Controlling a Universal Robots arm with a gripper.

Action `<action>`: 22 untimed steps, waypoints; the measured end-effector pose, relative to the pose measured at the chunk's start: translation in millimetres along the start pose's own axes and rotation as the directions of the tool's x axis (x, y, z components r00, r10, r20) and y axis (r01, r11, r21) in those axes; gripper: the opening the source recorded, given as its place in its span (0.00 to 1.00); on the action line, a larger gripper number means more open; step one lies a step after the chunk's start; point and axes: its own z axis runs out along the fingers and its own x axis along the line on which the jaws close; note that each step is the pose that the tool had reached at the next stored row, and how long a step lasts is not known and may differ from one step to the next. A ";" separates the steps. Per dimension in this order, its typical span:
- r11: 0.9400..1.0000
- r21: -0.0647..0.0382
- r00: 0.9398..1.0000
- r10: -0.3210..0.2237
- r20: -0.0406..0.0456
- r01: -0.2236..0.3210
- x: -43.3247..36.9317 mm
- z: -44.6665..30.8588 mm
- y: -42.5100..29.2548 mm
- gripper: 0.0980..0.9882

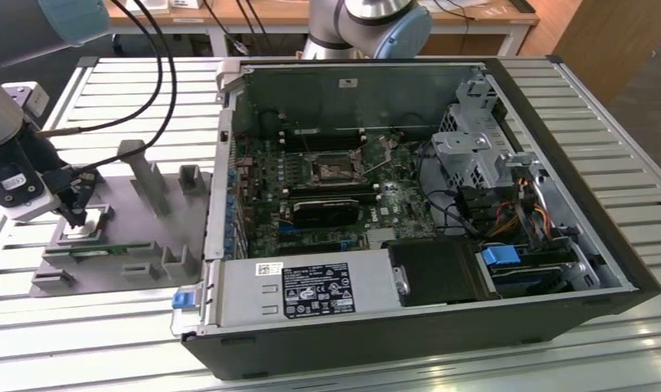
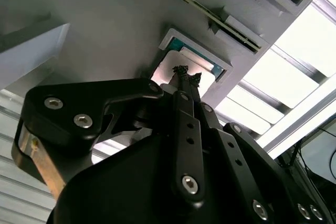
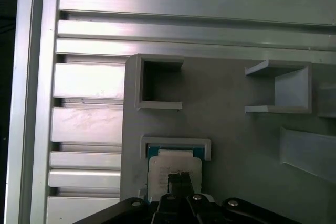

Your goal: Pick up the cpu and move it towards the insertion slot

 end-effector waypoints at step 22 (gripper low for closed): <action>1.000 0.000 1.000 0.000 0.000 0.000 0.2 5.7 -0.2 0.62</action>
